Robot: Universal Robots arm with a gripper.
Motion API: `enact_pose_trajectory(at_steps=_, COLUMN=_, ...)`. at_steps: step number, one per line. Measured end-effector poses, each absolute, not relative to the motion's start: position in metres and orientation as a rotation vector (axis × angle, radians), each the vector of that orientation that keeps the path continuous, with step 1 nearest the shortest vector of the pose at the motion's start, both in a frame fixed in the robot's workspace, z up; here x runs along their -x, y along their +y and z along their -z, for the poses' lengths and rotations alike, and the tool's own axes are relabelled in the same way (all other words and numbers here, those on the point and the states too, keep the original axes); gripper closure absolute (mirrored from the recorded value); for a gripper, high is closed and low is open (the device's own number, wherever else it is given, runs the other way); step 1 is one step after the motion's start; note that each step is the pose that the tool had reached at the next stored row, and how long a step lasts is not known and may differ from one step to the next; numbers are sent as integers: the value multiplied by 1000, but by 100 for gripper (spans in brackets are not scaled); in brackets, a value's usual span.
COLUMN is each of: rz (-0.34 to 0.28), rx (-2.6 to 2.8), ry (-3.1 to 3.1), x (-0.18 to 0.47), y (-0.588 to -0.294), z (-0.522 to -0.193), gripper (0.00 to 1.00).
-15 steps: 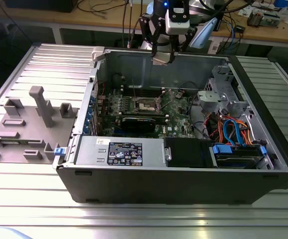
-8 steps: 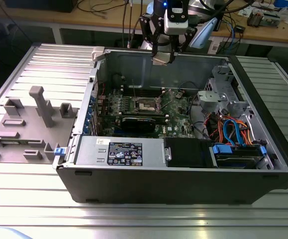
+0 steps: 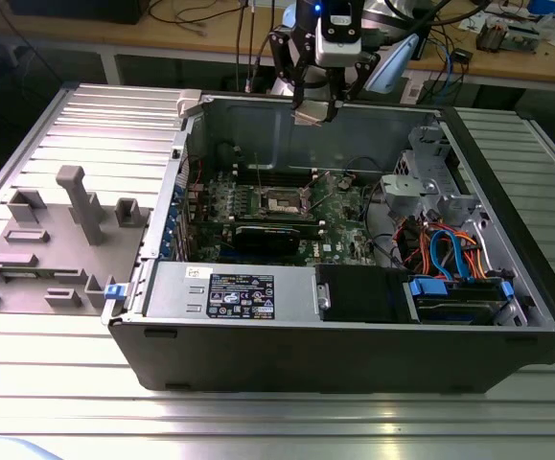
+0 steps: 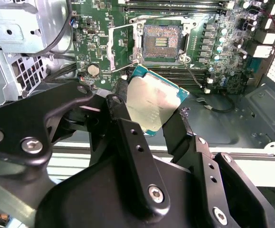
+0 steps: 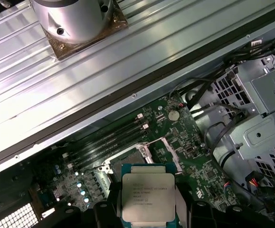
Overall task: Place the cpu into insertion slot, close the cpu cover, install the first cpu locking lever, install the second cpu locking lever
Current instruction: 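Place the cpu into insertion slot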
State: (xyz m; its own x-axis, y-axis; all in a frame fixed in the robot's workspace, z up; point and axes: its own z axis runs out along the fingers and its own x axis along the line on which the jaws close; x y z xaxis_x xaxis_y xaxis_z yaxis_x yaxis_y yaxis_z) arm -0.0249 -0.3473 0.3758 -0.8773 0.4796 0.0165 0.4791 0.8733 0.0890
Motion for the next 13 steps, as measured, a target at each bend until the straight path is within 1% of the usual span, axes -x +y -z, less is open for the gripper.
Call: enact_pose_trajectory(at_steps=13, rz=-140, rx=-1018, ry=2955, x=25, y=-347, z=-375, gripper=46)
